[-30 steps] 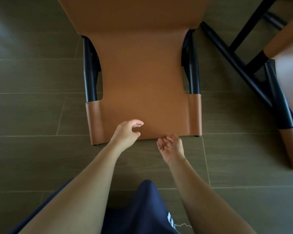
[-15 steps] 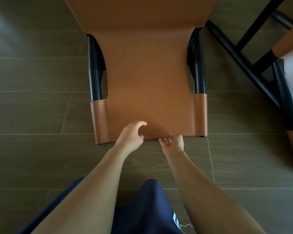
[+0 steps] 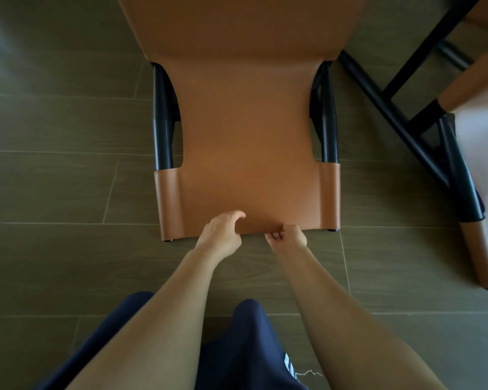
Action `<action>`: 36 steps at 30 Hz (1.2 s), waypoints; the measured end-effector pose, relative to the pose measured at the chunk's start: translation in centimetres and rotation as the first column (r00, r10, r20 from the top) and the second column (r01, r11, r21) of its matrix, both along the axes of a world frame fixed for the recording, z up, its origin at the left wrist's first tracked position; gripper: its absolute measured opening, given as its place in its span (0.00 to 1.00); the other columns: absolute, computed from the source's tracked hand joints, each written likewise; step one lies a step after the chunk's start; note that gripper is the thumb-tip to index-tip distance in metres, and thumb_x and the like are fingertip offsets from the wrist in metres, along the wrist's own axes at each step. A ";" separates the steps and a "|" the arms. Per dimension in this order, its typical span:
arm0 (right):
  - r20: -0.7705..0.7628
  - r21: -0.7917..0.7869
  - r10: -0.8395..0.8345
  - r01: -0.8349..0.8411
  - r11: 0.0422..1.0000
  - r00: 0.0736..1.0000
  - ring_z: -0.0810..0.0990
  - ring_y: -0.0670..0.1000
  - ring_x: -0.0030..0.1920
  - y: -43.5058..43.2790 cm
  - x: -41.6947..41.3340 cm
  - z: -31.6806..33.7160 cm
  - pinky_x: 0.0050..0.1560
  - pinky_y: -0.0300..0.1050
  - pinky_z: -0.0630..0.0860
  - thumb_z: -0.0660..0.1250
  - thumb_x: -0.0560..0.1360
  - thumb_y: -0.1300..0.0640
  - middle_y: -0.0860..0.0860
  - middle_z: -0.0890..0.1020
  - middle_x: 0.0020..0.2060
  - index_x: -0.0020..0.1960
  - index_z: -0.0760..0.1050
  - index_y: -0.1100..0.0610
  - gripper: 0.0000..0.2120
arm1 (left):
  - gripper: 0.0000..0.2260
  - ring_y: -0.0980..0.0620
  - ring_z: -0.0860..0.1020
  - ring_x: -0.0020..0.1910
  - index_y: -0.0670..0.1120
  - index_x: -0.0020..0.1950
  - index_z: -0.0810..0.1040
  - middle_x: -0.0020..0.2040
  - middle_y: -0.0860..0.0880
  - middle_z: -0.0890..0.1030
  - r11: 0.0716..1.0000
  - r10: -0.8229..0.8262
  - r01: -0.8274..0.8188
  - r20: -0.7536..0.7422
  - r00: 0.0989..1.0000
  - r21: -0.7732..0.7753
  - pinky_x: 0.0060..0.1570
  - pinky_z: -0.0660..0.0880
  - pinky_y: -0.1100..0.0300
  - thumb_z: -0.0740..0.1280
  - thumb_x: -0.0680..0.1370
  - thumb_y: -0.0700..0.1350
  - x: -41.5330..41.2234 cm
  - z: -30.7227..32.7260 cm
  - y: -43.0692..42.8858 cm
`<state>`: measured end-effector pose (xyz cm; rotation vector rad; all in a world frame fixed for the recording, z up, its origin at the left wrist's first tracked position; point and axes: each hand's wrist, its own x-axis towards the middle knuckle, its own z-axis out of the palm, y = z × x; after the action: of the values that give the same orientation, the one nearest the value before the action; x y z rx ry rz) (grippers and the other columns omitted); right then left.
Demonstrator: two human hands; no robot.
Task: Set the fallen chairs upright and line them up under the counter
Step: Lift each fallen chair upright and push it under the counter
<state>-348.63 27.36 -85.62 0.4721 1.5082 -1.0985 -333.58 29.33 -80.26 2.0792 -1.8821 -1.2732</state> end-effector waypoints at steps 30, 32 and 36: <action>-0.079 0.293 0.125 -0.097 0.951 0.989 0.77 0.59 0.40 10.9 0.4 22.3 0.47 0.62 0.76 0.47 0.80 0.72 0.61 0.76 0.39 0.45 0.70 0.65 0.14 | 0.33 0.53 0.44 0.79 0.53 0.78 0.57 0.80 0.54 0.50 0.986 -0.167 0.169 0.068 0.984 -0.016 0.77 0.43 0.54 0.61 0.76 0.32 -2.2 16.8 12.0; -0.064 0.264 0.108 -0.087 0.961 0.992 0.76 0.58 0.38 11.3 0.6 24.4 0.49 0.62 0.76 0.46 0.79 0.73 0.61 0.77 0.39 0.45 0.70 0.65 0.15 | 0.32 0.53 0.44 0.79 0.53 0.78 0.56 0.80 0.54 0.50 0.981 -0.189 0.192 0.094 0.978 -0.030 0.77 0.43 0.54 0.60 0.78 0.33 -1.8 18.6 12.6; -0.047 0.243 0.077 -0.064 0.968 0.996 0.79 0.62 0.48 11.7 1.0 29.5 0.50 0.62 0.75 0.46 0.80 0.74 0.62 0.77 0.42 0.58 0.70 0.66 0.16 | 0.29 0.53 0.44 0.79 0.54 0.79 0.54 0.80 0.55 0.50 0.971 -0.213 0.227 0.148 0.966 -0.080 0.76 0.43 0.54 0.58 0.81 0.37 -1.2 22.8 13.4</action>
<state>-347.63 39.09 -56.10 0.5540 1.7050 -0.8827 -334.80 42.71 -57.42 2.0035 -2.2413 -1.0734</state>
